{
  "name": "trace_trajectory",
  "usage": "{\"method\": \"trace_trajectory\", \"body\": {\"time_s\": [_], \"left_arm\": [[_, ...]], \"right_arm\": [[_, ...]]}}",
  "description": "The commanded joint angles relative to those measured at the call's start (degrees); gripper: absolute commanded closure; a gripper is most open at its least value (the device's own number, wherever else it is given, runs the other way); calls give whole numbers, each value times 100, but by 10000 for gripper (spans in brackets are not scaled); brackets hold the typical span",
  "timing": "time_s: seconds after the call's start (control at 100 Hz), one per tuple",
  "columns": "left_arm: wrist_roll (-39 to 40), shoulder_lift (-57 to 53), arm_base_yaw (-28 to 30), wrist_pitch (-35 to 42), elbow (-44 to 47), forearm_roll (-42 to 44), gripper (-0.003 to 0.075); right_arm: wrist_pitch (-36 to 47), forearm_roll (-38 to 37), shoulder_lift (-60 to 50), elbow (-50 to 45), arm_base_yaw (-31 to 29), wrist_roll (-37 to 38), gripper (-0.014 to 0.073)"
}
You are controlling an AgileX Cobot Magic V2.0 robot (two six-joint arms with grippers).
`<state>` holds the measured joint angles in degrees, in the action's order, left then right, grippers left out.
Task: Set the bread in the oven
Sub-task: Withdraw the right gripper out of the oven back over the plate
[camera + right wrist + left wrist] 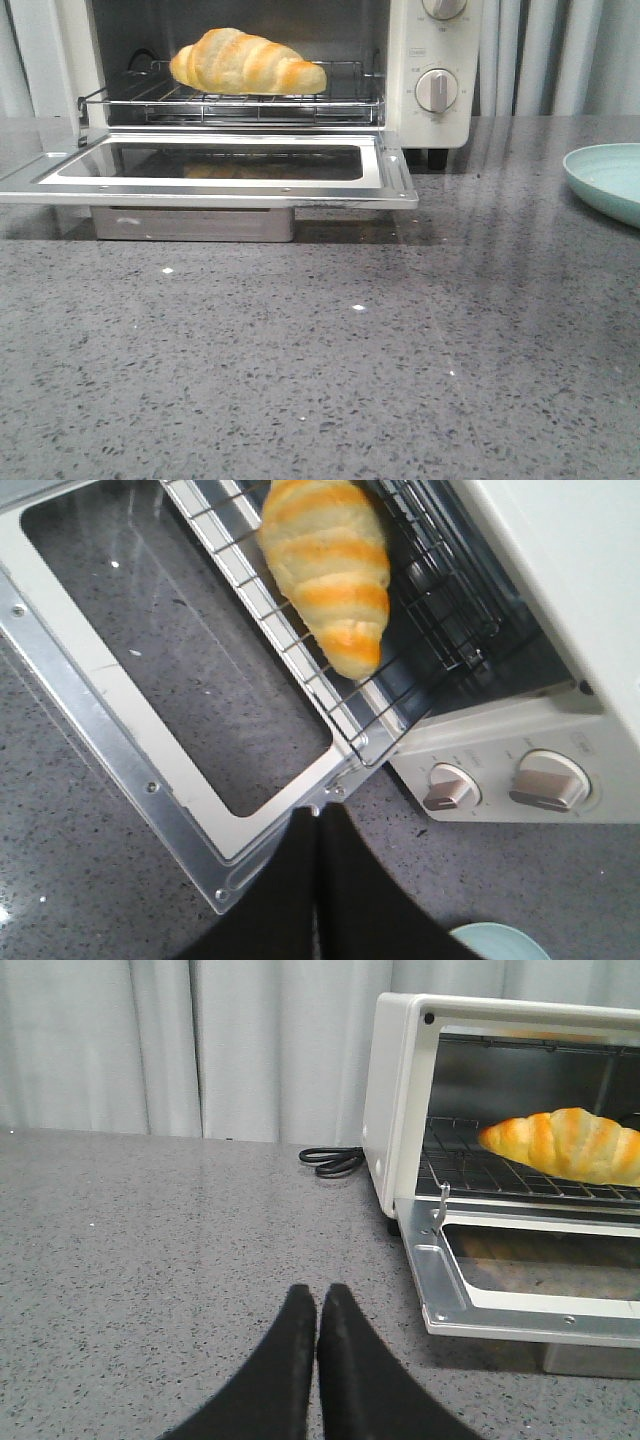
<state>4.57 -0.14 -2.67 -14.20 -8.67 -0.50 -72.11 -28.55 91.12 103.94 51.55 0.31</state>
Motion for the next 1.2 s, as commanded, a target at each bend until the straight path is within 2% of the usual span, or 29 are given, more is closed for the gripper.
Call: {"method": "trace_trajectory", "body": {"time_s": [0.0,1.19], "left_arm": [[-19,-145,6,514,-147,-51,742],[-19,-145,6,514,-147,-51,741]], "right_arm": [[-325,-227,-290,111,-76,31,664],[-226,-312,-278,111,-64,149,664]]}}
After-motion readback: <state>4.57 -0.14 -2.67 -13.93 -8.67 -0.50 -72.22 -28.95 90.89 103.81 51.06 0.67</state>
